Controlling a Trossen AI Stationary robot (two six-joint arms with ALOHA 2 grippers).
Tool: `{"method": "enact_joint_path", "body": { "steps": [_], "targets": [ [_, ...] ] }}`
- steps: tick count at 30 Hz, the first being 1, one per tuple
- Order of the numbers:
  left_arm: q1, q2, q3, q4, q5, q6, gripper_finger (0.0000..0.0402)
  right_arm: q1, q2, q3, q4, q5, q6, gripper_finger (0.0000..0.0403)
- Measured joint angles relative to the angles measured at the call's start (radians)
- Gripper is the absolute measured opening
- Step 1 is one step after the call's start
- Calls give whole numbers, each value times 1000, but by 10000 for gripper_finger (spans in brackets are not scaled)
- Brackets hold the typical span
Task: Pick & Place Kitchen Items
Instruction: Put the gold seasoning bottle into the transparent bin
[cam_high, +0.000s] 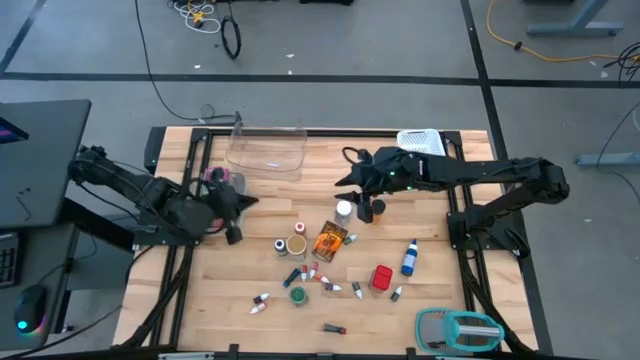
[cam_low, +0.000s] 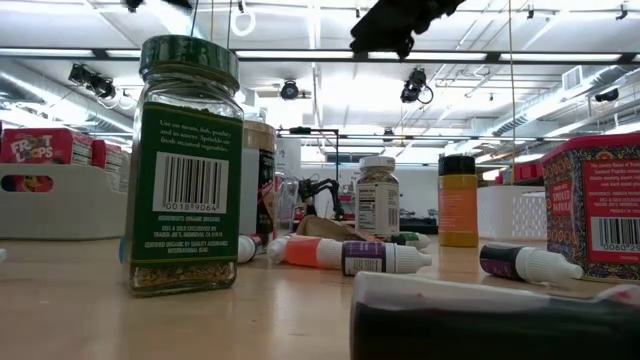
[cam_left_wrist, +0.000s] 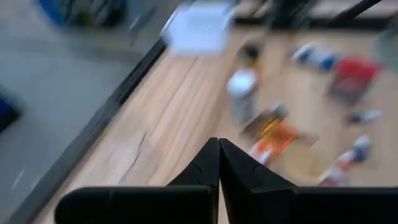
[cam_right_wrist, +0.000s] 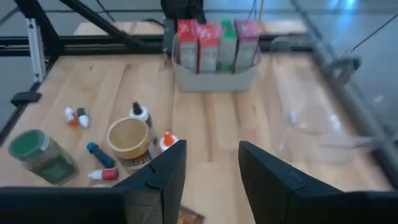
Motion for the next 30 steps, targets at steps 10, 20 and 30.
{"method": "enact_joint_path", "body": {
  "steps": [10, 20, 30],
  "targets": [
    [189, 32, -189, 653, 398, 394, 10, 2, -43, 0, 1, 61, -81, 157],
    [368, 85, -264, 680, 556, 374, 33, 2, -35, 0, 28, 59, -61, 157],
    [368, 85, -265, 676, 534, 444, 113, 2, -35, 0, 57, 59, -63, 157]
  ]
}}
